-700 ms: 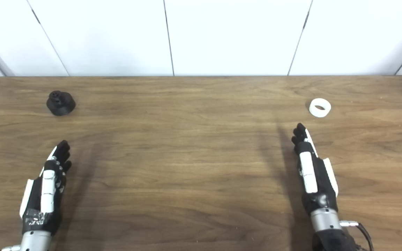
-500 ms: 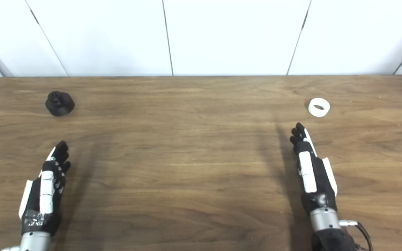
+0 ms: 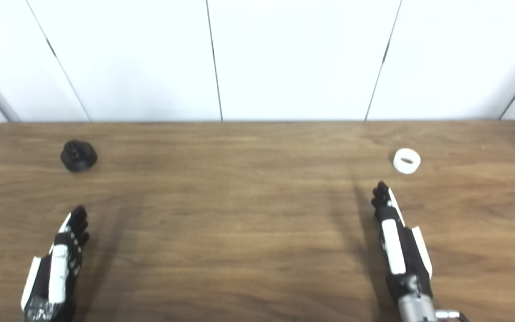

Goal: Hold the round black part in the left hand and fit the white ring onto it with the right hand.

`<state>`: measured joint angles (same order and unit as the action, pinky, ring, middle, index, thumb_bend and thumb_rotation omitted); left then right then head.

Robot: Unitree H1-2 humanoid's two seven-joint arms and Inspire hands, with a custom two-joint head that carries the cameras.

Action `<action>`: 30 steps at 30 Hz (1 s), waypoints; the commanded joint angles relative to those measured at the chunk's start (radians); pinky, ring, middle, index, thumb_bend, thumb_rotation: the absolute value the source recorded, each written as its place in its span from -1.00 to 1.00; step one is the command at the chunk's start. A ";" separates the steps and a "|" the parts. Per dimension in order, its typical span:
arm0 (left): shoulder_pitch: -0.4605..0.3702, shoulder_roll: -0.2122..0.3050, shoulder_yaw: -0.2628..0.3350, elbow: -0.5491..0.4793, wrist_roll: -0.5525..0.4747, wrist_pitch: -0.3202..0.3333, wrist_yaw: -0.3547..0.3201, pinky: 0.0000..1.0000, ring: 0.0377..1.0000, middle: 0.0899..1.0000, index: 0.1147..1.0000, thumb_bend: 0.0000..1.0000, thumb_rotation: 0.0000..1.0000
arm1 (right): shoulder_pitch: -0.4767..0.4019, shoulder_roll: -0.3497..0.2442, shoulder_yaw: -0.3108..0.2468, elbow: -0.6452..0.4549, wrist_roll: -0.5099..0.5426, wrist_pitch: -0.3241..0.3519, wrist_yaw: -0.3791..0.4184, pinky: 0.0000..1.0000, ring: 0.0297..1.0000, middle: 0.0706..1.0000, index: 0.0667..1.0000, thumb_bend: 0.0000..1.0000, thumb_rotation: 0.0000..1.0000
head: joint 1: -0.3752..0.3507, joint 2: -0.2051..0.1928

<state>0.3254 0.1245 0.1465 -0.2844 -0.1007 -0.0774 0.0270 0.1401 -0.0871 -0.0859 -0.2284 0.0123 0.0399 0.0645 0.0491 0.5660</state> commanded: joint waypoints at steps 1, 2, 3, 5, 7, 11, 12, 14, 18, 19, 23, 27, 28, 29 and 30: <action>0.019 -0.030 -0.003 0.005 0.008 -0.025 0.006 1.00 0.99 0.94 0.92 -0.02 0.88 | 0.031 -0.007 0.003 -0.004 0.002 -0.033 -0.001 1.00 0.94 0.93 0.94 0.10 1.00 | 0.022 -0.013; 0.018 -0.032 -0.004 0.008 0.007 -0.030 0.007 1.00 0.97 0.93 0.91 -0.04 0.86 | 0.031 -0.009 0.002 -0.002 0.001 -0.033 0.000 1.00 0.94 0.94 0.95 0.10 1.00 | 0.033 -0.020; 0.019 -0.033 -0.006 0.014 0.006 -0.038 0.005 1.00 0.97 0.93 0.91 -0.04 0.86 | 0.031 -0.012 0.002 0.003 -0.001 -0.039 0.000 1.00 0.94 0.94 0.95 0.10 1.00 | 0.044 -0.027; 0.019 -0.033 -0.013 0.027 0.009 -0.058 0.003 1.00 0.96 0.94 0.91 -0.06 0.85 | 0.030 -0.016 -0.001 0.015 -0.001 -0.055 0.001 1.00 0.95 0.93 0.95 0.07 1.00 | 0.069 -0.043; 0.018 -0.038 -0.019 0.035 0.018 -0.059 0.009 1.00 0.95 0.92 0.89 -0.06 0.82 | 0.029 -0.019 -0.005 0.025 -0.001 -0.060 0.000 1.00 0.94 0.93 0.95 0.06 1.00 | 0.096 -0.061; 0.016 -0.045 -0.029 0.045 0.017 -0.074 0.011 1.00 0.95 0.91 0.87 -0.12 0.74 | 0.025 -0.023 -0.012 0.044 0.024 -0.072 0.012 1.00 0.97 0.94 0.96 0.11 1.00 | 0.132 -0.078; 0.014 -0.047 -0.031 0.048 0.018 -0.077 0.012 1.00 0.95 0.91 0.86 -0.13 0.73 | 0.023 -0.025 -0.014 0.048 0.033 -0.075 0.017 1.00 0.99 0.96 0.98 0.08 1.00 | 0.145 -0.082; 0.012 -0.052 -0.033 0.053 0.018 -0.080 0.016 1.00 0.95 0.90 0.85 -0.15 0.71 | 0.021 -0.029 -0.014 0.055 0.035 -0.079 0.023 1.00 1.00 0.97 0.99 0.05 1.00 | 0.158 -0.086; 0.010 -0.067 -0.038 0.056 0.031 -0.081 0.033 1.00 0.90 0.86 0.80 -0.19 0.57 | 0.018 -0.038 -0.016 0.067 0.037 -0.088 0.032 1.00 1.00 0.98 1.00 -0.01 1.00 | 0.199 -0.101; 0.010 -0.067 -0.040 0.060 0.036 -0.085 0.035 0.99 0.89 0.86 0.80 -0.18 0.55 | 0.019 -0.039 -0.016 0.064 0.040 -0.082 0.033 1.00 1.00 0.98 1.00 -0.01 1.00 | 0.209 -0.106; 0.007 -0.068 -0.052 0.065 0.058 -0.084 0.047 0.95 0.87 0.84 0.79 -0.08 0.50 | 0.018 -0.042 -0.019 0.065 0.057 -0.075 0.036 1.00 1.00 0.99 1.00 0.01 1.00 | 0.239 -0.118; 0.006 -0.075 -0.062 0.059 0.059 -0.072 0.052 0.97 0.88 0.84 0.79 -0.02 0.46 | 0.014 -0.057 -0.018 0.073 0.075 -0.079 0.049 1.00 1.00 1.00 1.00 0.03 1.00 | 0.281 -0.123; 0.006 -0.076 -0.066 0.056 0.066 -0.068 0.055 0.97 0.88 0.84 0.78 -0.02 0.46 | 0.014 -0.062 -0.018 0.075 0.076 -0.080 0.053 1.00 1.00 1.00 1.00 0.01 1.00 | 0.293 -0.126; 0.006 -0.076 -0.070 0.053 0.072 -0.063 0.056 0.96 0.88 0.84 0.79 -0.03 0.46 | 0.012 -0.065 -0.018 0.079 0.080 -0.084 0.057 1.00 1.00 1.00 1.00 0.03 1.00 | 0.302 -0.124; 0.006 -0.077 -0.075 0.050 0.077 -0.059 0.057 0.95 0.88 0.84 0.79 -0.03 0.47 | 0.010 -0.068 -0.019 0.081 0.084 -0.085 0.059 1.00 1.00 1.00 1.00 0.04 1.00 | 0.316 -0.125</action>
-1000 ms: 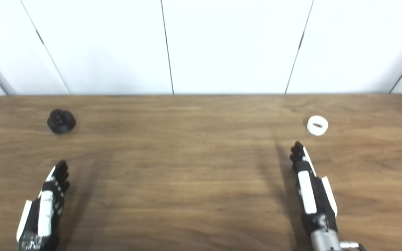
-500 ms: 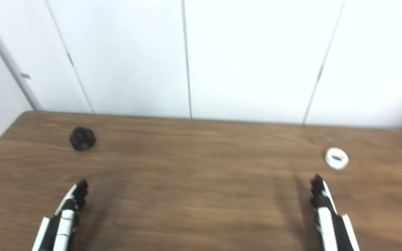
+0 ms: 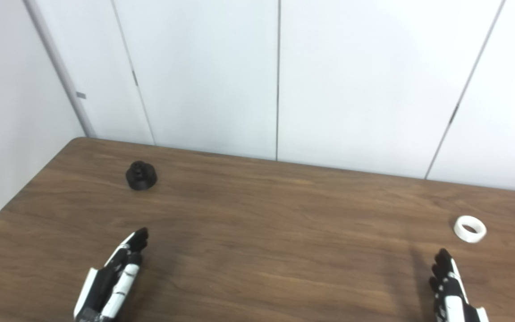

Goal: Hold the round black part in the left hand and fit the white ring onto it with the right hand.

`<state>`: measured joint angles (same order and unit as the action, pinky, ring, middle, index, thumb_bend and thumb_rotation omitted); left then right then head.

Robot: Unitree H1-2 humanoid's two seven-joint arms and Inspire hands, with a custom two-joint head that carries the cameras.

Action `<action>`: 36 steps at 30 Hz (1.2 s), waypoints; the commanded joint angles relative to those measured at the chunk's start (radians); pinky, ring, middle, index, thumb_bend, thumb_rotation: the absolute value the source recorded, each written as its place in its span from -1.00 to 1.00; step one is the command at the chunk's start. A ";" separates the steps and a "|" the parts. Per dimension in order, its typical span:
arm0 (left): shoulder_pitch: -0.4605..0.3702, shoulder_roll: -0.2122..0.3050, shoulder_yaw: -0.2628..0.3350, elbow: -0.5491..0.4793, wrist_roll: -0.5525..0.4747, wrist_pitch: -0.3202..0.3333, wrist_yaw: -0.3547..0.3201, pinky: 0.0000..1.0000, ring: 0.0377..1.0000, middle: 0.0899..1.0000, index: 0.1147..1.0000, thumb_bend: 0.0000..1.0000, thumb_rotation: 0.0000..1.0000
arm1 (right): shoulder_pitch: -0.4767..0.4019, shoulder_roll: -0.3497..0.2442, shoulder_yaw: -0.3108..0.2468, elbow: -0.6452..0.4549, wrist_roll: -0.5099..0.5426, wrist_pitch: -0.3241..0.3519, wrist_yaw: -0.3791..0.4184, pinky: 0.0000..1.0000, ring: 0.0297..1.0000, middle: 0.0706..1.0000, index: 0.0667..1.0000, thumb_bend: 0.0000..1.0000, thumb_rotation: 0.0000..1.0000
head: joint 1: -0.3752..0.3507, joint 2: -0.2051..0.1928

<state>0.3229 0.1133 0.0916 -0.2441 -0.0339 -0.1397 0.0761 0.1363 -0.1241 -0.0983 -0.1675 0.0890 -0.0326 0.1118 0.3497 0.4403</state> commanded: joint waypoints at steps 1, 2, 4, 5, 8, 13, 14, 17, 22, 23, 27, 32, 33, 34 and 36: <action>0.008 -0.067 -0.024 0.007 0.014 0.004 0.009 0.95 0.89 0.85 0.79 -0.03 0.46 | 0.012 -0.033 -0.008 0.023 0.011 -0.012 0.013 1.00 1.00 1.00 1.00 0.10 1.00 | 0.027 -0.001; 0.007 -0.067 -0.028 0.007 0.017 0.003 0.011 0.95 0.89 0.85 0.79 -0.04 0.45 | 0.011 -0.027 -0.015 0.025 0.012 -0.013 0.003 1.00 1.00 1.00 1.00 0.15 1.00 | 0.033 -0.001; 0.003 -0.068 -0.036 0.013 0.028 -0.003 0.016 0.95 0.88 0.84 0.80 -0.04 0.42 | 0.009 -0.023 -0.021 0.027 0.008 -0.010 -0.011 1.00 0.94 0.91 0.93 0.19 1.00 | 0.048 -0.002; 0.000 -0.066 -0.039 0.020 0.028 -0.013 0.015 0.96 0.89 0.84 0.80 -0.03 0.42 | 0.009 -0.024 -0.022 0.025 0.006 -0.003 -0.013 1.00 0.92 0.89 0.92 0.17 1.00 | 0.049 -0.003; -0.004 -0.063 -0.045 0.037 0.024 -0.034 0.017 0.99 0.90 0.84 0.81 -0.02 0.39 | 0.009 -0.029 -0.022 0.030 0.016 -0.005 -0.003 0.99 0.88 0.85 0.90 0.11 1.00 | 0.050 -0.004; 0.000 -0.065 -0.048 0.035 0.026 -0.027 0.026 1.00 0.92 0.85 0.83 -0.01 0.43 | 0.012 -0.032 -0.018 0.021 0.009 0.009 -0.005 0.99 0.86 0.82 0.86 0.16 1.00 | 0.042 0.000; 0.001 -0.066 -0.049 0.034 0.026 -0.026 0.027 1.00 0.92 0.86 0.83 -0.02 0.44 | 0.013 -0.031 -0.018 0.018 0.007 0.014 -0.007 0.98 0.85 0.82 0.86 0.16 1.00 | 0.042 0.000; 0.002 -0.065 -0.050 0.041 0.026 -0.039 0.029 1.00 0.92 0.86 0.84 -0.04 0.46 | 0.015 -0.028 -0.017 0.011 0.004 0.018 -0.009 0.93 0.83 0.81 0.84 0.17 1.00 | 0.037 0.002; 0.003 -0.062 -0.050 0.044 0.047 -0.043 0.038 0.98 0.92 0.87 0.84 0.01 0.36 | 0.012 -0.023 -0.017 0.021 0.000 0.005 -0.016 0.84 0.81 0.79 0.82 0.24 1.00 | 0.022 0.000; 0.004 -0.062 -0.049 0.038 0.057 -0.037 0.043 0.97 0.92 0.87 0.85 0.00 0.32 | 0.012 -0.022 -0.017 0.019 -0.003 0.006 -0.019 0.82 0.80 0.78 0.81 0.25 1.00 | 0.022 0.000; 0.003 -0.061 -0.042 0.000 0.126 -0.011 0.076 0.88 0.88 0.85 0.85 0.03 0.13 | 0.012 -0.024 -0.012 0.019 -0.011 0.002 -0.025 0.80 0.80 0.77 0.80 0.31 1.00 | 0.017 0.002; -0.026 -0.038 -0.023 -0.053 0.207 0.034 0.107 0.92 0.87 0.82 0.82 0.36 -0.12 | 0.010 -0.021 -0.009 0.018 -0.017 0.007 -0.033 0.82 0.81 0.77 0.80 0.41 1.00 | 0.034 -0.005; -0.040 -0.027 -0.017 -0.064 0.223 0.048 0.109 0.92 0.86 0.81 0.82 0.39 -0.13 | 0.009 -0.019 -0.009 0.018 -0.016 0.008 -0.034 0.83 0.81 0.77 0.80 0.42 1.00 | 0.033 -0.007; -0.052 -0.018 -0.012 -0.073 0.234 0.057 0.108 0.94 0.87 0.81 0.81 0.49 -0.19 | 0.008 -0.019 -0.009 0.020 -0.015 0.007 -0.034 0.86 0.81 0.76 0.80 0.45 1.00 | 0.032 -0.006; -0.073 -0.006 -0.002 -0.082 0.240 0.068 0.107 0.96 0.87 0.81 0.81 0.57 -0.24 | 0.006 -0.018 -0.008 0.025 -0.016 0.003 -0.034 0.87 0.81 0.76 0.79 0.46 1.00 | 0.026 -0.009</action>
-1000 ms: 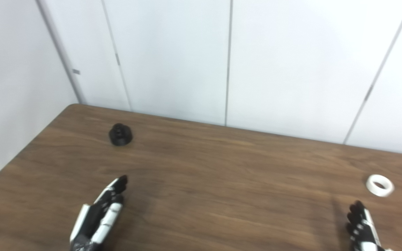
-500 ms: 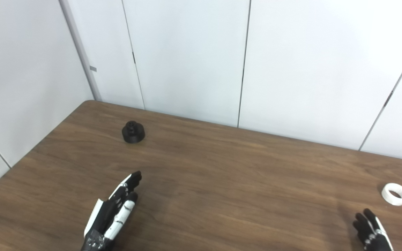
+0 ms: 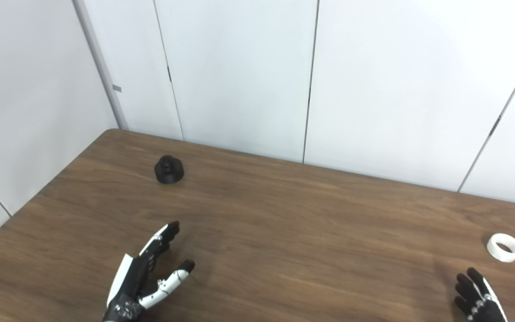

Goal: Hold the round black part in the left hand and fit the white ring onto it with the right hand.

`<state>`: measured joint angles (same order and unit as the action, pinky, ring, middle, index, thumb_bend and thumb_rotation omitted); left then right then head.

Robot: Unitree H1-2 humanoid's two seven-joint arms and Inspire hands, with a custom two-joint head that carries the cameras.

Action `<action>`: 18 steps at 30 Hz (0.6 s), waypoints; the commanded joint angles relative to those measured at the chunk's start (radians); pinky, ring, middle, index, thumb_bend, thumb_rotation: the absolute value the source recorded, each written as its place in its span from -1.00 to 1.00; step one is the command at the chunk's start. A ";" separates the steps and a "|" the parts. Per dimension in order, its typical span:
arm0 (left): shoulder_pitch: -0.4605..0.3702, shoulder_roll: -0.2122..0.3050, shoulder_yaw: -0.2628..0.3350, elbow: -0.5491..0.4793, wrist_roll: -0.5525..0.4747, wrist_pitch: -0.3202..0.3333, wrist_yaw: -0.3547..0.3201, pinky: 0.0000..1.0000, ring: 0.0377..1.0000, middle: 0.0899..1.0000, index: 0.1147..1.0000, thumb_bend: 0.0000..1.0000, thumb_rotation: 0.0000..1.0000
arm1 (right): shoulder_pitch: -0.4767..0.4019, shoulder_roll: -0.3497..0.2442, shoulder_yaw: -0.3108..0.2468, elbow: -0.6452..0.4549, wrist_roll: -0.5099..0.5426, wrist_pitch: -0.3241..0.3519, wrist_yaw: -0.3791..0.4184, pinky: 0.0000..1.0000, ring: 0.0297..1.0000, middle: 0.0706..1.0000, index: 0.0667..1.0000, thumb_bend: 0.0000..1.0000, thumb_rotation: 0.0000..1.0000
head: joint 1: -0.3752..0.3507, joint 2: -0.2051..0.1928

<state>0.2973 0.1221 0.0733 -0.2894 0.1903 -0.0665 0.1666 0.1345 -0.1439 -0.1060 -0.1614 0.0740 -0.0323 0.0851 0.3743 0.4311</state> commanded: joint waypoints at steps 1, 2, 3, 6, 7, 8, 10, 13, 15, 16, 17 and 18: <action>-0.059 -0.010 0.024 -0.040 0.014 0.003 0.014 0.96 0.88 0.81 0.81 0.62 -0.28 | 0.007 0.001 0.001 0.022 -0.003 -0.003 -0.006 0.87 0.80 0.76 0.79 0.46 1.00 | -0.003 -0.001; -0.072 -0.002 0.031 -0.044 0.018 0.014 0.013 0.97 0.89 0.82 0.81 0.66 -0.30 | 0.006 0.001 0.002 0.026 -0.004 -0.008 -0.006 0.84 0.79 0.76 0.79 0.45 1.00 | -0.004 -0.002; -0.086 0.008 0.038 -0.051 0.038 0.032 0.014 0.98 0.90 0.82 0.81 0.70 -0.29 | 0.006 0.000 0.003 0.030 -0.006 -0.011 -0.005 0.83 0.78 0.76 0.80 0.45 1.00 | -0.004 -0.002; -0.132 0.045 0.057 -0.074 0.156 0.109 0.016 0.88 0.86 0.82 0.82 0.75 -0.23 | 0.004 -0.001 0.004 0.036 -0.020 -0.018 -0.010 0.78 0.77 0.75 0.80 0.45 1.00 | -0.004 -0.005; -0.145 0.053 0.064 -0.080 0.180 0.131 0.013 0.80 0.83 0.81 0.81 0.73 -0.28 | 0.003 -0.001 0.005 0.038 -0.023 -0.021 -0.012 0.78 0.78 0.75 0.79 0.47 1.00 | -0.007 -0.006; -0.158 0.060 0.071 -0.084 0.193 0.149 0.008 0.79 0.83 0.81 0.80 0.71 -0.32 | 0.002 -0.001 0.004 0.041 -0.022 -0.026 -0.011 0.79 0.79 0.75 0.79 0.47 1.00 | -0.007 -0.006; -0.188 0.078 0.084 -0.084 0.210 0.176 0.000 0.84 0.87 0.84 0.80 0.70 -0.38 | 0.001 0.000 0.004 0.044 -0.019 -0.026 -0.010 0.78 0.78 0.75 0.80 0.49 1.00 | -0.011 -0.006; -0.234 0.107 0.099 -0.075 0.237 0.219 -0.011 0.92 0.92 0.86 0.79 0.73 -0.36 | 0.000 0.001 0.004 0.045 -0.023 -0.027 -0.013 0.76 0.77 0.74 0.79 0.50 1.00 | -0.013 -0.005; -0.262 0.126 0.105 -0.062 0.254 0.239 -0.016 0.94 0.94 0.86 0.78 0.75 -0.32 | 0.001 0.002 0.005 0.043 -0.024 -0.030 -0.014 0.76 0.77 0.73 0.78 0.48 1.00 | -0.014 -0.005; -0.276 0.133 0.109 -0.052 0.259 0.250 -0.017 0.95 0.96 0.86 0.78 0.76 -0.30 | 0.002 0.002 0.006 0.038 -0.027 -0.023 -0.015 0.75 0.77 0.73 0.78 0.48 1.00 | -0.015 -0.003; -0.290 0.139 0.113 -0.040 0.261 0.260 -0.018 0.97 0.97 0.87 0.77 0.78 -0.28 | 0.003 0.002 0.007 0.035 -0.032 -0.023 -0.017 0.74 0.77 0.73 0.78 0.49 1.00 | -0.015 -0.003; -0.304 0.145 0.117 -0.029 0.264 0.270 -0.019 0.98 0.99 0.87 0.75 0.79 -0.27 | 0.003 0.003 0.008 0.034 -0.036 -0.025 -0.018 0.72 0.76 0.72 0.78 0.49 1.00 | -0.015 -0.003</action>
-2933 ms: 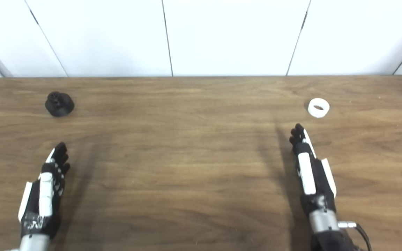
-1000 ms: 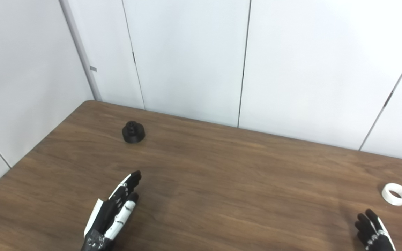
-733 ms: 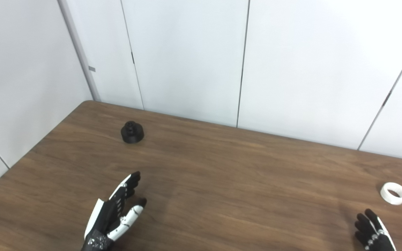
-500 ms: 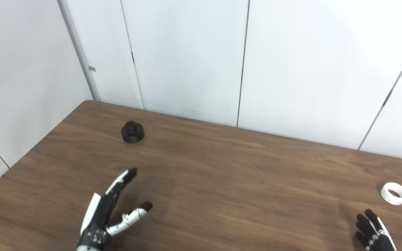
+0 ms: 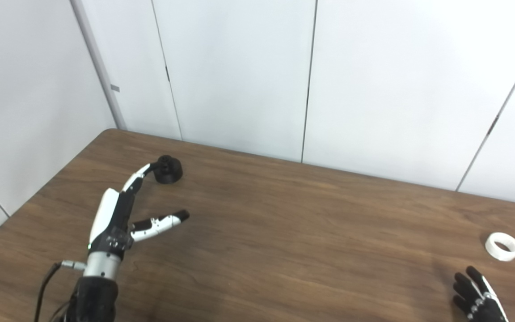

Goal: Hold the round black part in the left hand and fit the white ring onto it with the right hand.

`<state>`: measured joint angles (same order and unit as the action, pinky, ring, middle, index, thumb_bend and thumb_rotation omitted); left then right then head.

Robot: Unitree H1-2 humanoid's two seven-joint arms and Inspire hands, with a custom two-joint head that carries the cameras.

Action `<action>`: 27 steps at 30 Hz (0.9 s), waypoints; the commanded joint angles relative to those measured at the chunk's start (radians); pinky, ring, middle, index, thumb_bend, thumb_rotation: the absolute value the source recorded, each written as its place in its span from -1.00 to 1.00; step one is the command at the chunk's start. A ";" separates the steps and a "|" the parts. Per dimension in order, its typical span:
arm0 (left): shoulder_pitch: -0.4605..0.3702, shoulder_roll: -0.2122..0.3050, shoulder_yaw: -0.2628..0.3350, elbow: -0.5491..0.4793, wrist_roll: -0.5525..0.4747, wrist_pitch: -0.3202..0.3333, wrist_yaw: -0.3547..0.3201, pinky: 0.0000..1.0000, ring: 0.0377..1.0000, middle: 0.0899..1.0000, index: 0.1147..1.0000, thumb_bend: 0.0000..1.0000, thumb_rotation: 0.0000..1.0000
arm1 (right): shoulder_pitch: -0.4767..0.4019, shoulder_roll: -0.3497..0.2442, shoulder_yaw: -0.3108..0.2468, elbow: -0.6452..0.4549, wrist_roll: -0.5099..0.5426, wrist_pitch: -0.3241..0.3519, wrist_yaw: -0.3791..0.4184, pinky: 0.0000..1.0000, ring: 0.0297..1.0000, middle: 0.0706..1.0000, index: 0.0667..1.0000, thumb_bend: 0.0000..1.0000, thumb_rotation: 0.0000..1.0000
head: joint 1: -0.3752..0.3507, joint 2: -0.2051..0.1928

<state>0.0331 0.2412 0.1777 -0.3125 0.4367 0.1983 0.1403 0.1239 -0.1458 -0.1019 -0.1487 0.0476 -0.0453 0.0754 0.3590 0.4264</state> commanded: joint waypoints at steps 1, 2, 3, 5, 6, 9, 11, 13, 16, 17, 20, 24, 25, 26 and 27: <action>-0.048 0.029 0.015 0.001 0.019 0.011 0.006 0.99 0.99 0.87 0.75 0.80 -0.26 | 0.014 0.004 0.004 0.021 -0.012 -0.016 -0.009 0.72 0.75 0.72 0.78 0.49 1.00 | 0.000 0.001; -0.059 0.035 0.015 0.010 0.026 0.019 0.006 1.00 1.00 0.88 0.74 0.80 -0.25 | 0.014 0.004 0.004 0.022 -0.011 -0.018 -0.009 0.71 0.75 0.72 0.78 0.49 1.00 | 0.000 0.001; -0.072 0.039 0.017 0.020 0.030 0.033 0.006 1.00 1.00 0.88 0.73 0.80 -0.23 | 0.014 0.004 0.005 0.022 -0.011 -0.018 -0.009 0.72 0.75 0.72 0.78 0.49 1.00 | 0.000 0.001; -0.104 0.049 0.023 0.049 0.030 0.054 0.011 1.00 1.00 0.88 0.72 0.80 -0.22 | 0.016 0.004 0.006 0.021 -0.013 -0.015 -0.011 0.73 0.76 0.72 0.78 0.51 1.00 | 0.002 0.003; -0.119 0.055 0.027 0.066 0.027 0.057 0.015 1.00 1.00 0.88 0.72 0.80 -0.23 | 0.017 0.004 0.006 0.019 -0.010 -0.011 -0.010 0.73 0.77 0.72 0.78 0.52 1.00 | 0.002 0.003; -0.160 0.082 0.030 0.120 0.035 0.062 0.020 1.00 0.99 0.87 0.72 0.82 -0.20 | 0.017 0.005 0.008 0.020 -0.007 -0.018 -0.009 0.78 0.79 0.74 0.81 0.51 1.00 | 0.001 0.004; -0.188 0.099 0.030 0.155 0.041 0.069 0.023 1.00 0.98 0.86 0.71 0.84 -0.19 | 0.018 0.004 0.010 0.020 -0.015 -0.014 -0.012 0.78 0.79 0.74 0.81 0.51 1.00 | 0.001 0.004; -0.212 0.117 0.028 0.192 0.045 0.063 0.029 1.00 0.98 0.85 0.70 0.83 -0.19 | 0.017 0.003 0.011 0.021 -0.018 -0.013 -0.012 0.80 0.80 0.75 0.82 0.51 1.00 | 0.001 0.004; -0.248 0.141 0.026 0.247 0.045 0.059 0.030 1.00 0.96 0.85 0.69 0.85 -0.18 | 0.016 0.003 0.011 0.025 -0.013 -0.025 -0.008 0.81 0.78 0.76 0.83 0.48 1.00 | 0.000 0.005; -0.260 0.149 0.024 0.266 0.046 0.061 0.029 0.98 0.96 0.85 0.69 0.85 -0.17 | 0.016 0.003 0.011 0.026 -0.012 -0.028 -0.007 0.84 0.80 0.77 0.83 0.47 1.00 | 0.000 0.004; -0.297 0.170 0.022 0.326 0.039 0.060 0.030 0.95 0.96 0.85 0.68 0.87 -0.19 | 0.015 0.005 0.011 0.030 -0.013 -0.029 -0.009 0.86 0.81 0.77 0.83 0.47 1.00 | -0.005 0.005; -0.342 0.192 0.019 0.401 0.036 0.065 0.033 0.91 0.97 0.86 0.69 0.89 -0.22 | 0.016 0.005 0.013 0.031 -0.013 -0.028 -0.008 0.90 0.82 0.78 0.84 0.47 1.00 | -0.007 0.005; -0.352 0.198 0.016 0.421 0.037 0.065 0.034 0.91 0.97 0.86 0.69 0.89 -0.22 | 0.016 0.004 0.014 0.030 -0.019 -0.026 -0.009 0.90 0.82 0.78 0.85 0.47 1.00 | -0.008 0.004; -0.361 0.203 0.014 0.440 0.037 0.063 0.036 0.91 0.97 0.87 0.70 0.88 -0.22 | 0.016 0.004 0.014 0.028 -0.021 -0.023 -0.010 0.89 0.82 0.78 0.85 0.46 1.00 | -0.009 0.004; -0.367 0.206 0.012 0.452 0.036 0.062 0.038 0.91 0.97 0.87 0.70 0.89 -0.23 | 0.016 0.004 0.015 0.026 -0.023 -0.020 -0.011 0.89 0.82 0.78 0.85 0.46 1.00 | -0.009 0.004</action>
<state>-0.2851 0.4120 0.1857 0.1419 0.4666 0.2696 0.1506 0.1251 -0.1461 -0.0944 -0.1488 0.0315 -0.0530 0.0682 0.3497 0.4295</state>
